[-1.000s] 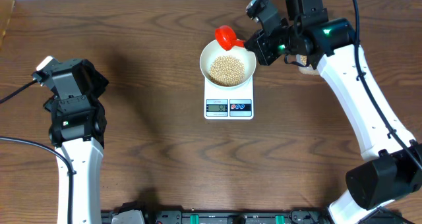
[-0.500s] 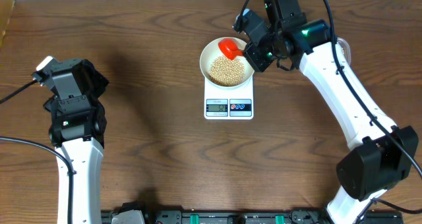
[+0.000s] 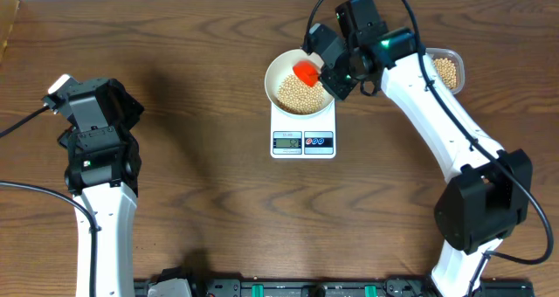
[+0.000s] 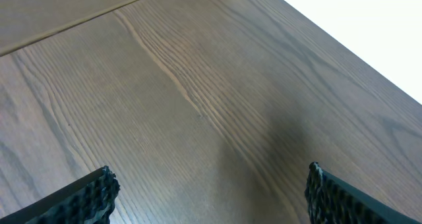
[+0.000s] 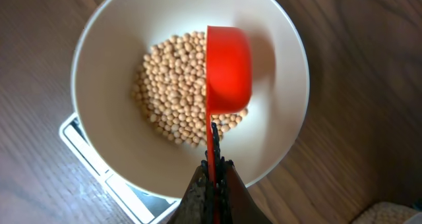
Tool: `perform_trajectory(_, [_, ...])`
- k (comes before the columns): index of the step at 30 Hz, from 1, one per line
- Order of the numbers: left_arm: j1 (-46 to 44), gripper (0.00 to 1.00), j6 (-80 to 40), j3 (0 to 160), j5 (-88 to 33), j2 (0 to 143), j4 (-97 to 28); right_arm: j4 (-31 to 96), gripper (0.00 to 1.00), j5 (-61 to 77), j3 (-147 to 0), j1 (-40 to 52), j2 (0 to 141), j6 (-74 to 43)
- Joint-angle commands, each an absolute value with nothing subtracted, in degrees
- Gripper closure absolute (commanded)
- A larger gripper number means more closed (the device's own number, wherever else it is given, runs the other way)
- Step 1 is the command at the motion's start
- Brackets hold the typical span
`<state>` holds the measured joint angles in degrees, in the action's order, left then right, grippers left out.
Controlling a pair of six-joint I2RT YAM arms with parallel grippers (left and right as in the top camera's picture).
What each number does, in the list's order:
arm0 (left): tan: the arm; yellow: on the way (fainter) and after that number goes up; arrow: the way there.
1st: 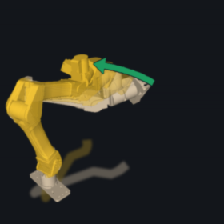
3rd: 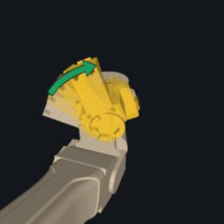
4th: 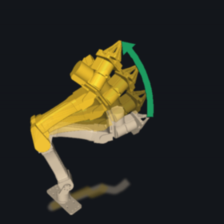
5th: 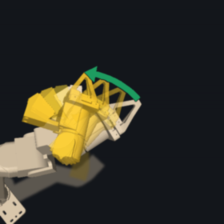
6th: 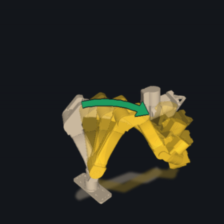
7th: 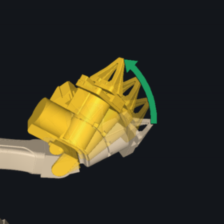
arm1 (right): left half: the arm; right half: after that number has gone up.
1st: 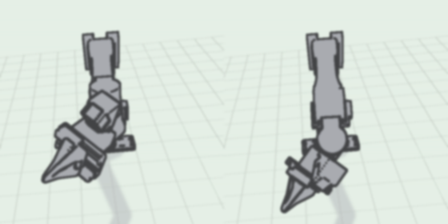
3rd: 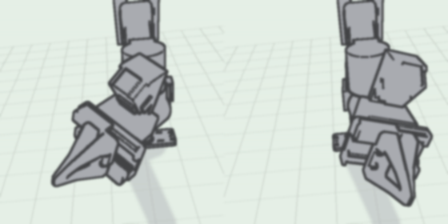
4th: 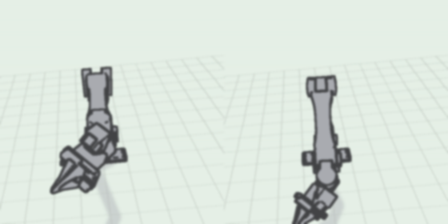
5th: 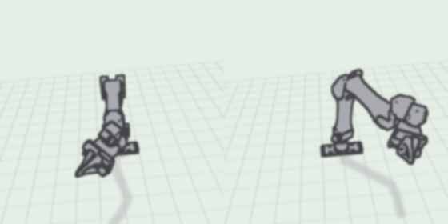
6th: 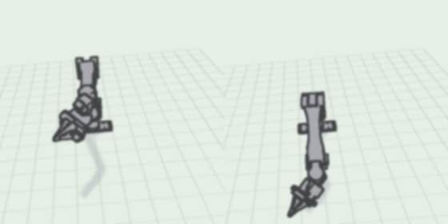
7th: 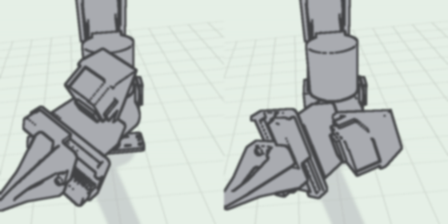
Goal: Scoop item into bowl and weigh 50g on scale
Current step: 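Tip the red scoop to pour soybeans into the white bowl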
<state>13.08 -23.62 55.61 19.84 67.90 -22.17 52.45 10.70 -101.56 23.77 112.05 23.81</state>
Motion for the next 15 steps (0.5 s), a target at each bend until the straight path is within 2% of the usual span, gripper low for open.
perform_trajectory(1, [13.3, 0.07, -23.7, 55.6, 20.6, 68.3, -22.2, 52.3, 0.99, 9.1, -102.2, 24.3, 113.6, 25.3])
perform_trajectory(15, [13.3, 0.07, -23.7, 55.6, 20.6, 68.3, -22.2, 53.0, 0.99, 9.1, -102.0, 25.4, 113.6, 25.4])
